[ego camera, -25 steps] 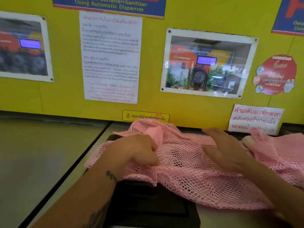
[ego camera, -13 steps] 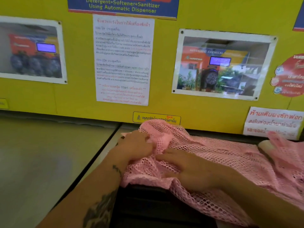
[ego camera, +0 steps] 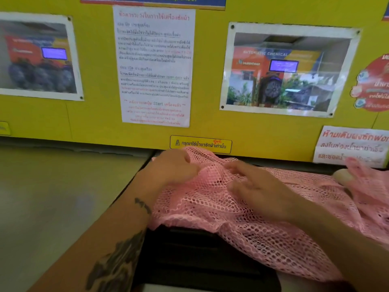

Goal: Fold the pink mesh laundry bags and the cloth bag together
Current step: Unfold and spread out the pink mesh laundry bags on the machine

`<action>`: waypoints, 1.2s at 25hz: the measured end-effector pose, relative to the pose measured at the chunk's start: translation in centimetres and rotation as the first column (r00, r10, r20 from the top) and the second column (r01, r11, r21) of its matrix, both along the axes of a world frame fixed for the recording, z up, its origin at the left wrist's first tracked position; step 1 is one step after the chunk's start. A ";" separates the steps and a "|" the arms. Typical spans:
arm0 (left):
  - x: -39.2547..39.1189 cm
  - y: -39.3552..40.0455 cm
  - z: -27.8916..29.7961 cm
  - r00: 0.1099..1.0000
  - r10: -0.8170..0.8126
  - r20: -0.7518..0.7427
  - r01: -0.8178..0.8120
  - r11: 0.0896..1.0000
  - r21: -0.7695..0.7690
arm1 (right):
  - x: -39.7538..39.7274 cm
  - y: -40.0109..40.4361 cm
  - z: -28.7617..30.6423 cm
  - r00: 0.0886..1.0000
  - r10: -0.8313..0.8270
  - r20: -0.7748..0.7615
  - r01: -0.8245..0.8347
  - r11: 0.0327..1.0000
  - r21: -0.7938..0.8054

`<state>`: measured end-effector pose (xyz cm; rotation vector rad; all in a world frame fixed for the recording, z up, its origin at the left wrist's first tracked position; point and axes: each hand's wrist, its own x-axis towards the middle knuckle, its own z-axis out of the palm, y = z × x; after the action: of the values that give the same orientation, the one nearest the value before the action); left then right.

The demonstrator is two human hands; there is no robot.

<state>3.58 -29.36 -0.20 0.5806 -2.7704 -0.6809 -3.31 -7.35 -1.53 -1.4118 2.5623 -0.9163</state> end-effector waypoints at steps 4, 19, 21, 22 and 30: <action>0.3 0.7 -0.6 0.878 -0.138 0.459 0.190 0.979 -0.068 | 1.0 -1.3 -0.7 0.991 0.119 -0.061 -0.067 0.839 0.540; 6.2 -1.4 0.5 0.968 0.020 0.251 0.018 0.989 -0.149 | 7.8 -2.2 -0.2 0.860 0.481 -0.172 -0.422 0.858 0.294; 5.7 -2.2 -0.3 0.945 0.010 0.326 0.017 0.997 -0.080 | 6.5 -1.5 0.8 0.889 0.458 0.018 -0.454 0.874 0.172; 5.4 -2.7 -0.5 0.946 0.029 0.324 -0.001 0.996 -0.085 | 5.8 -1.0 1.2 0.891 0.441 0.107 -0.451 0.886 0.106; 4.1 -6.0 -3.6 0.991 0.130 0.027 -0.127 0.987 -0.101 | 5.5 -0.3 1.9 0.922 0.386 -0.012 -0.385 0.921 0.052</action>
<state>7.72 -35.35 -3.77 0.7478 -2.7490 -0.5069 2.20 -7.67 0.37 -1.8287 2.1772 -0.7694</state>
